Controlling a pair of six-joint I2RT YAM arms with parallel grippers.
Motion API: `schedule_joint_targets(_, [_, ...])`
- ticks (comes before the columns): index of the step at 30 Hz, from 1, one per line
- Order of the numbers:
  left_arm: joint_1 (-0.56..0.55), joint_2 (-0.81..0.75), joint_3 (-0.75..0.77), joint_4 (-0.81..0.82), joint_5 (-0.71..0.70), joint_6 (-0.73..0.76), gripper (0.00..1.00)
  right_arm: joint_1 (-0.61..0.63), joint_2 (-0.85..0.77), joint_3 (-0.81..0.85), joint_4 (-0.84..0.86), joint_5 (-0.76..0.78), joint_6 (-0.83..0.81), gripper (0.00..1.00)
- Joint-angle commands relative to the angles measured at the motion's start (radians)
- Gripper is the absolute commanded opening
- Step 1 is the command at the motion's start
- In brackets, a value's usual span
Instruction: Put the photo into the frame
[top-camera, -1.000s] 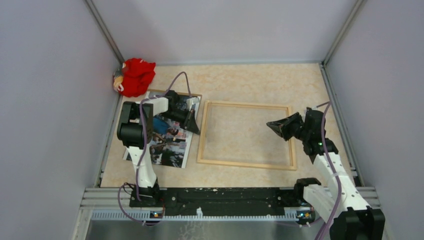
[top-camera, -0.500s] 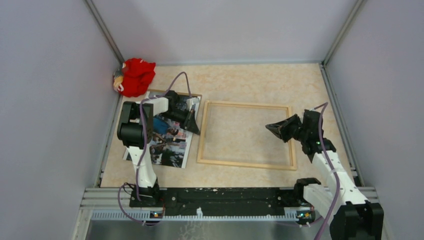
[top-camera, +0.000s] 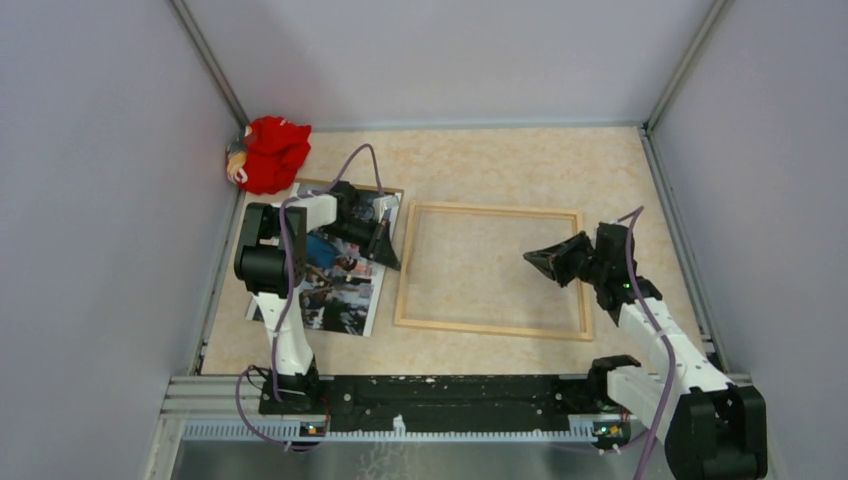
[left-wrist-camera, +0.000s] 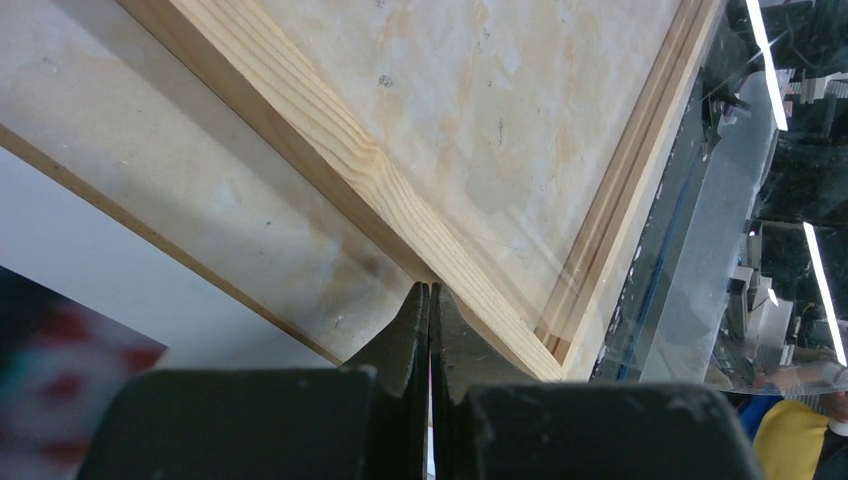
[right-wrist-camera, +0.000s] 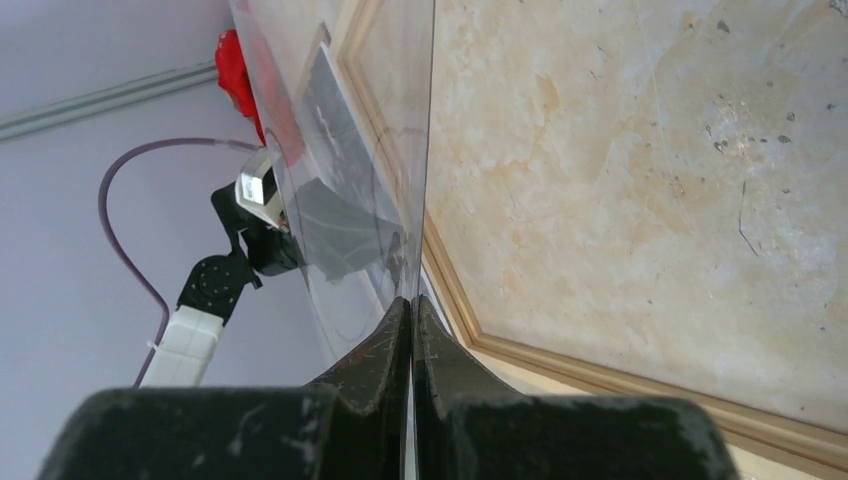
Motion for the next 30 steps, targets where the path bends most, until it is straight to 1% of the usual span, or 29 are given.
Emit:
schedule_joint_targets(1, [-0.005,-0.013,0.0,-0.021,0.031,0.041,0.0,0.035,0.003,-0.019,0.06,0.014,0.034,0.0])
schedule_joint_targets(4, [-0.001,-0.024,0.003,-0.043,0.025,0.058,0.01,0.043,-0.003,-0.018,0.052,0.014,0.038,0.0])
schedule_joint_targets(7, [0.02,-0.055,0.02,-0.113,0.019,0.113,0.08,0.042,-0.024,-0.013,0.033,0.025,0.037,0.0])
schedule_joint_targets(10, [0.061,-0.124,0.059,-0.246,0.003,0.236,0.21,0.042,-0.031,-0.013,0.035,0.024,0.036,0.0])
schedule_joint_targets(12, [0.074,-0.19,0.082,-0.351,-0.03,0.323,0.39,0.042,-0.031,-0.024,0.05,0.017,0.041,0.0])
schedule_joint_targets(13, [0.073,-0.232,0.085,-0.391,-0.045,0.364,0.44,0.043,-0.031,-0.031,0.059,0.014,0.044,0.0])
schedule_joint_targets(15, [0.07,-0.329,0.076,-0.456,-0.062,0.43,0.48,0.042,-0.033,-0.043,0.071,0.008,0.048,0.0])
schedule_joint_targets(17, [0.048,-0.441,0.053,-0.479,-0.098,0.457,0.53,0.043,-0.041,-0.054,0.084,0.003,0.055,0.0])
schedule_joint_targets(18, [0.015,-0.503,0.04,-0.484,-0.128,0.466,0.63,0.042,-0.045,-0.06,0.09,0.002,0.06,0.0])
schedule_joint_targets(20, [-0.072,-0.617,0.005,-0.469,-0.219,0.476,0.96,0.042,-0.05,-0.061,0.098,-0.003,0.065,0.0])
schedule_joint_targets(21, [-0.122,-0.677,-0.029,-0.418,-0.271,0.455,0.98,0.043,-0.052,-0.059,0.099,-0.006,0.065,0.0])
schedule_joint_targets(23, [-0.207,-0.778,-0.109,-0.302,-0.353,0.406,0.99,0.043,-0.051,-0.058,0.111,-0.014,0.066,0.0])
schedule_joint_targets(24, [-0.232,-0.825,-0.147,-0.21,-0.376,0.354,0.99,0.043,-0.051,-0.058,0.114,-0.018,0.068,0.0])
schedule_joint_targets(27, [-0.305,-0.866,-0.232,-0.082,-0.439,0.228,0.99,0.042,-0.051,-0.055,0.119,-0.031,0.072,0.0])
schedule_joint_targets(30, [-0.365,-0.913,-0.311,-0.008,-0.5,0.175,0.99,0.042,-0.052,-0.045,0.117,-0.041,0.072,0.0])
